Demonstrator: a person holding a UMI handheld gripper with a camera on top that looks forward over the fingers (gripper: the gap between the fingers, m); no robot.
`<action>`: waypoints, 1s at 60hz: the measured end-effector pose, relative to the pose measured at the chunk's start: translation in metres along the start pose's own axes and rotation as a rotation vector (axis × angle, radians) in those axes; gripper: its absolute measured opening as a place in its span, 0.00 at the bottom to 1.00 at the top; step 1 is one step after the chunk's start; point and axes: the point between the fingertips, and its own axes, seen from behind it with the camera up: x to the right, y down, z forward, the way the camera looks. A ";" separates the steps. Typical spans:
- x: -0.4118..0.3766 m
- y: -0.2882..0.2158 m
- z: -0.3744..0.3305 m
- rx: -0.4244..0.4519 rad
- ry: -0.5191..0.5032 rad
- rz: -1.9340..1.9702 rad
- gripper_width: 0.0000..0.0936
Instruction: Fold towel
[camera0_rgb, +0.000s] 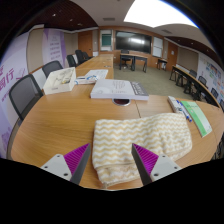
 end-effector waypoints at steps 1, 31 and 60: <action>-0.003 0.000 0.008 -0.003 0.000 -0.006 0.91; 0.002 -0.006 0.057 -0.045 0.032 -0.169 0.07; -0.088 -0.097 -0.074 0.040 -0.447 0.119 0.05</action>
